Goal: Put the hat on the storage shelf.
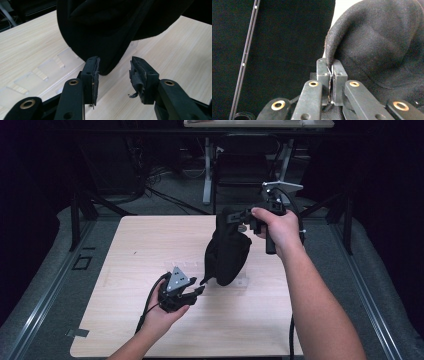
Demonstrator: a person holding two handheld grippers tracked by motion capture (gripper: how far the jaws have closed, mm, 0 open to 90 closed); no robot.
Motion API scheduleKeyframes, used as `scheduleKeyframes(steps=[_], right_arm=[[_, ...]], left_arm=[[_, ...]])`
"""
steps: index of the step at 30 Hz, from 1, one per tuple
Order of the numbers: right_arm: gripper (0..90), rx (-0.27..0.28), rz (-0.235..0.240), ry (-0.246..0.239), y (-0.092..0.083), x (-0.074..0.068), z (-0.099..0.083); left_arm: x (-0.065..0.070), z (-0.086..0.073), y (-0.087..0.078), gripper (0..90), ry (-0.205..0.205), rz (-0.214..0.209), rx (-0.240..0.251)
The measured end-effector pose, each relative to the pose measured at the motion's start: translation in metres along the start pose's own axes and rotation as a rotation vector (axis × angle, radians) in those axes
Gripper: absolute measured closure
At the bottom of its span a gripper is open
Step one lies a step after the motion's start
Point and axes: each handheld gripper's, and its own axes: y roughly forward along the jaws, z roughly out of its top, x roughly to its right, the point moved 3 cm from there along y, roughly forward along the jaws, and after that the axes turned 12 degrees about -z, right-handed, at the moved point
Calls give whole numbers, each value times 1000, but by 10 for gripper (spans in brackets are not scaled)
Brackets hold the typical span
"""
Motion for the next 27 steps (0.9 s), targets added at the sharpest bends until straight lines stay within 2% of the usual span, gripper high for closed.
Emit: scheduleKeyframes(steps=[6, 9, 11, 14, 17, 20, 27], right_arm=[[872, 8, 12, 6, 1, 1, -1], [870, -3, 20, -2, 3, -2, -1], [870, -3, 23, -2, 4, -3, -1], [869, -3, 26, -5, 5, -4, -2], [866, 0, 28, -5, 6, -5, -3], [857, -5, 32, -5, 7, -5, -3], [829, -17, 67, -15, 10, -9, -4]], left_arm=[[4, 6, 9, 655, 25, 12, -5], [5, 7, 12, 726, 42, 38, -13], [3, 7, 12, 764, 39, 48, -11], [2, 7, 12, 773, 33, 44, -13], [3, 5, 12, 797, 55, 53, -10], [2, 4, 12, 802, 52, 48, -7], [0, 2, 10, 818, 53, 45, -15]])
